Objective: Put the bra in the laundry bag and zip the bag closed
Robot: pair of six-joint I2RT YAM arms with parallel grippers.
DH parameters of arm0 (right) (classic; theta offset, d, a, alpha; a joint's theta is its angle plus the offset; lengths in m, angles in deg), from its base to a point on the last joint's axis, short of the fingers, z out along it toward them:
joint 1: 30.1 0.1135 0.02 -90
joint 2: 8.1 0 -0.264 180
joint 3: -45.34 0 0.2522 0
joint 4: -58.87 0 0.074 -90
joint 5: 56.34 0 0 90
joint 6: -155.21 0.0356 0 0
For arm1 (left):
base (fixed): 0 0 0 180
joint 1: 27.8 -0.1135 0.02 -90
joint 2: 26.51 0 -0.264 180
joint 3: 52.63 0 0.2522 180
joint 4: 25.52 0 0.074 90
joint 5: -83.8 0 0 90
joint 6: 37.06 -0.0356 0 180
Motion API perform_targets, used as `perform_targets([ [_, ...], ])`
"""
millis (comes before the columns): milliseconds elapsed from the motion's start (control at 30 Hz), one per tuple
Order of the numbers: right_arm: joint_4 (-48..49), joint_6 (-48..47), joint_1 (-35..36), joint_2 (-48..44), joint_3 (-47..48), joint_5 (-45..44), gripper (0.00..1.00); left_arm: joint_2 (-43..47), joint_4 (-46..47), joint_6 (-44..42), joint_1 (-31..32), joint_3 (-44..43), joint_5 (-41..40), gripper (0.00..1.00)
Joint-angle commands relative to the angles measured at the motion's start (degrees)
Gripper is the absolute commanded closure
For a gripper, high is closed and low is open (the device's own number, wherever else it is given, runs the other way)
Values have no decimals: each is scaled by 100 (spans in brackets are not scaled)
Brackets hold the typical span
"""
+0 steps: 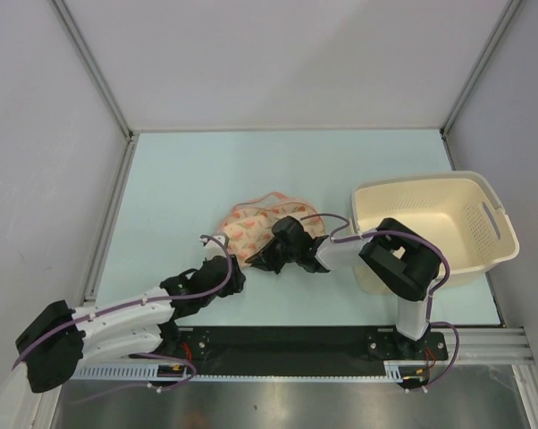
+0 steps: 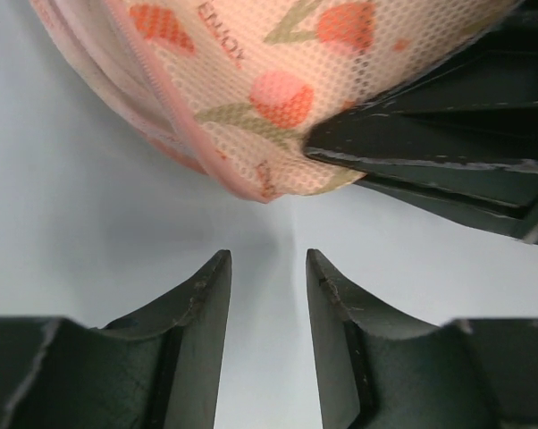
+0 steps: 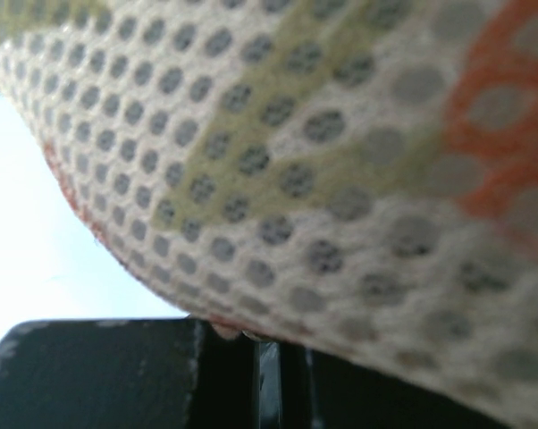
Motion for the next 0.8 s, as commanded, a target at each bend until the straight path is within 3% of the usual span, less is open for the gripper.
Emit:
perform_targets([
  [0, 132, 276, 62, 40, -158, 9, 100, -316, 337, 33, 58, 12, -284, 57],
  [300, 79, 320, 62, 14, -158, -62, 100, -597, 1295, -363, 58, 180, -373, 64],
  [767, 26, 408, 132, 5, -70, -44, 100, -1248, 1541, -495, 58, 65, -856, 63],
])
